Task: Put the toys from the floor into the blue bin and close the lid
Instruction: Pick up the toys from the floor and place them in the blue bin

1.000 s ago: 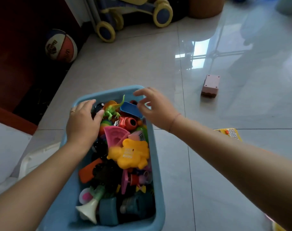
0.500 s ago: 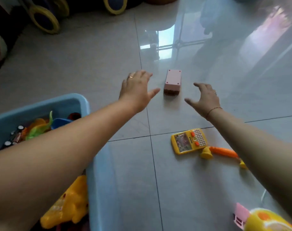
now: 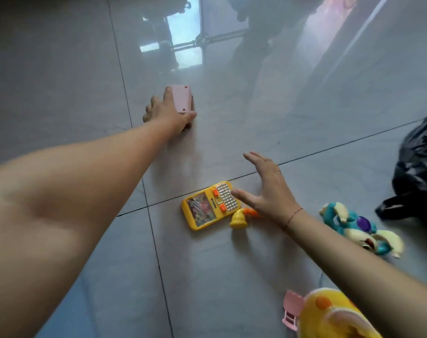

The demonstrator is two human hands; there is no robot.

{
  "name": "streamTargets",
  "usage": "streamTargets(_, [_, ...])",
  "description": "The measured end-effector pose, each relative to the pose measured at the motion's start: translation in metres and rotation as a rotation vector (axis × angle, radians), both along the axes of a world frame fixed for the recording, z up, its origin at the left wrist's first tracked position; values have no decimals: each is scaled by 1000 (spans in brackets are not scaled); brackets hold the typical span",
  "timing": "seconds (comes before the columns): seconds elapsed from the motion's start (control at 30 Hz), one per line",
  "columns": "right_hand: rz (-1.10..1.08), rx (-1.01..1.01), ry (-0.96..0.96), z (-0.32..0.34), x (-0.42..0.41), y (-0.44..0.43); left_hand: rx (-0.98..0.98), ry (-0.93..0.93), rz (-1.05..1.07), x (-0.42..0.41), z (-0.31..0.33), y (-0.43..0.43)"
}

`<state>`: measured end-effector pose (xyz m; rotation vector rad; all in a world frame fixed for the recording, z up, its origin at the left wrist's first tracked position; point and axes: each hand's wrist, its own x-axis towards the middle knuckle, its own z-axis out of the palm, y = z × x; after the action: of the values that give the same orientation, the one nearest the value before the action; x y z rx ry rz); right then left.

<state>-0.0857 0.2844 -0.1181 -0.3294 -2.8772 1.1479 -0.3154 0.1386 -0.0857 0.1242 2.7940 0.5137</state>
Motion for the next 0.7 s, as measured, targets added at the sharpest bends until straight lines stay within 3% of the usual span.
streamTargets(0.2, [31, 85, -74, 13, 60, 29, 18, 67, -6, 2, -13, 2])
streamTargets(0.53, [-391, 548, -80, 54, 146, 87, 139, 107, -13, 57, 11, -36])
streamTargets(0.63, [-599, 496, -313, 55, 176, 101, 197, 141, -40, 86, 42, -46])
streamTargets(0.7, [-644, 310, -450, 47, 193, 106, 252, 150, -49, 108, 65, -55])
